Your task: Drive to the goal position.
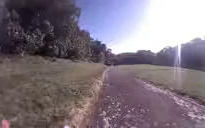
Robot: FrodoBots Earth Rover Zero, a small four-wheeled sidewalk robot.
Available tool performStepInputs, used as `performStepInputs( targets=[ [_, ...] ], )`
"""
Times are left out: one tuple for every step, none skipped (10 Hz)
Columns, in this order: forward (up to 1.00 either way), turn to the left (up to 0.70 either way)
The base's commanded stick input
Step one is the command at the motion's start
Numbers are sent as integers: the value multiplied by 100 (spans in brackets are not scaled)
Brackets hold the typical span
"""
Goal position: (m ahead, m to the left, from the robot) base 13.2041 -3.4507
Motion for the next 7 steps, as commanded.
performStepInputs(
  targets=[
    [100, 0],
    [100, 0],
    [100, 0],
    [100, 0],
    [100, 0],
    [100, 0],
    [100, 0]
  ],
)
